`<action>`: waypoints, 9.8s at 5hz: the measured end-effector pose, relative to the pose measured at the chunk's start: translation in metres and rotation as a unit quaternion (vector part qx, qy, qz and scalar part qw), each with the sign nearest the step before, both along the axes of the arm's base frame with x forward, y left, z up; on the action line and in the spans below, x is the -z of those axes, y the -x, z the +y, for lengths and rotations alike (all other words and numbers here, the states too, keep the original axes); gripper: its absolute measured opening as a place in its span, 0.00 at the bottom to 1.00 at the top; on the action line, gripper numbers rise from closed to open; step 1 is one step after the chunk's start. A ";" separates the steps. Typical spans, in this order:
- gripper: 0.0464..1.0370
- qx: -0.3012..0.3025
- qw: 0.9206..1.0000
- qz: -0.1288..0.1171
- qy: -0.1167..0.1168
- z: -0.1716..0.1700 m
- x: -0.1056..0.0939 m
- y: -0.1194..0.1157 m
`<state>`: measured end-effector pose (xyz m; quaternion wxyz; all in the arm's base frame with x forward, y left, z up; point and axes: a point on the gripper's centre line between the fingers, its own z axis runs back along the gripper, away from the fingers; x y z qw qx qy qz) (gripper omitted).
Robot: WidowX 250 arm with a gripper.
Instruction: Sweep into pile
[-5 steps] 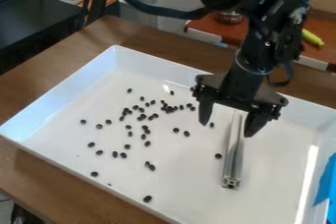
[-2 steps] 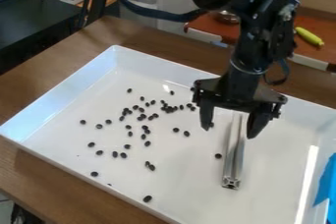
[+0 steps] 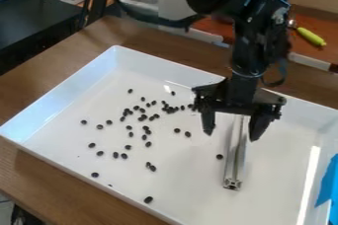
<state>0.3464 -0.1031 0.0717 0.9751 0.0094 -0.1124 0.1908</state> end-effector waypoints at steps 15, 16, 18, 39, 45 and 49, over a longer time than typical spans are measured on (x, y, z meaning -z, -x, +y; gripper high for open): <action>0.32 0.100 0.989 -0.028 0.105 0.046 -0.031 0.036; 0.32 0.116 0.989 -0.023 0.085 0.002 0.001 0.037; 0.32 0.138 0.988 -0.022 0.072 -0.033 0.025 0.057; 0.32 -0.034 0.994 -0.094 0.039 0.226 0.011 -0.047; 0.32 0.177 0.966 -0.019 0.187 0.082 0.011 0.019; 0.32 0.235 0.953 -0.048 0.183 0.125 0.026 0.037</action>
